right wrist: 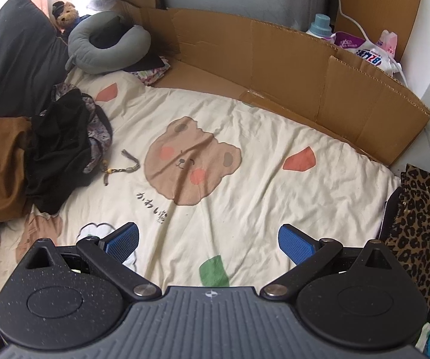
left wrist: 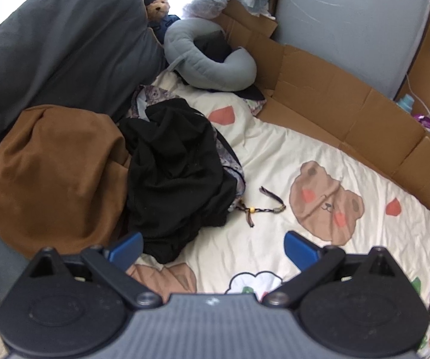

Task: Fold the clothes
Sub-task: 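Move the left tool toward the black garment on the clothes pile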

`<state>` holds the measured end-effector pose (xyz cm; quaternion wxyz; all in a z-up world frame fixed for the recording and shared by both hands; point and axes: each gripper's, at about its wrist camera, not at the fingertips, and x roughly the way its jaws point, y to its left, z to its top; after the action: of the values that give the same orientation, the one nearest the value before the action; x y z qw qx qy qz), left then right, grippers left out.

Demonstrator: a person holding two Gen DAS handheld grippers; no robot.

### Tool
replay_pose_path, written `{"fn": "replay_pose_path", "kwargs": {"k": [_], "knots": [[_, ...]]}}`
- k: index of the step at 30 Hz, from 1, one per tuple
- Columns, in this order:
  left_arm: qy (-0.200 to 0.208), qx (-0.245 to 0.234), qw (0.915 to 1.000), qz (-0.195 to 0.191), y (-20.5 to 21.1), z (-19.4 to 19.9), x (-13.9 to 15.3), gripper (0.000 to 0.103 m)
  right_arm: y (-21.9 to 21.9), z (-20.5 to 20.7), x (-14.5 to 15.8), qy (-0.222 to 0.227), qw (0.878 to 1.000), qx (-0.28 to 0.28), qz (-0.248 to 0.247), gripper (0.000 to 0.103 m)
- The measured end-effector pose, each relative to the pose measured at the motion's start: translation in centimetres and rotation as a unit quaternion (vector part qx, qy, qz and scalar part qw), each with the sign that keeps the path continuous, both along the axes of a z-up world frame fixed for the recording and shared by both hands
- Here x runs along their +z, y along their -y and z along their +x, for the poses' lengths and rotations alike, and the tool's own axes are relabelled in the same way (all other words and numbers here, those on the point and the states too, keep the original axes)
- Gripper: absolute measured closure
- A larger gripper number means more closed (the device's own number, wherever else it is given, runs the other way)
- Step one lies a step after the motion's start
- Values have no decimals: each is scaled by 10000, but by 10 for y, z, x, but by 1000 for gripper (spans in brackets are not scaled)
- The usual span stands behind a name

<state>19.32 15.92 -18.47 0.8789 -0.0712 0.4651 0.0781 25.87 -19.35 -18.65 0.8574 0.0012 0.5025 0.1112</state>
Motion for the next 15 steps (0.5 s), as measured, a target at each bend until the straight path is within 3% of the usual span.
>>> {"fn": "replay_pose_path", "kwargs": {"k": [15], "knots": [[245, 182, 9992, 258, -8, 25, -53, 9, 21, 6, -85, 367, 9986, -258, 275, 1]]}}
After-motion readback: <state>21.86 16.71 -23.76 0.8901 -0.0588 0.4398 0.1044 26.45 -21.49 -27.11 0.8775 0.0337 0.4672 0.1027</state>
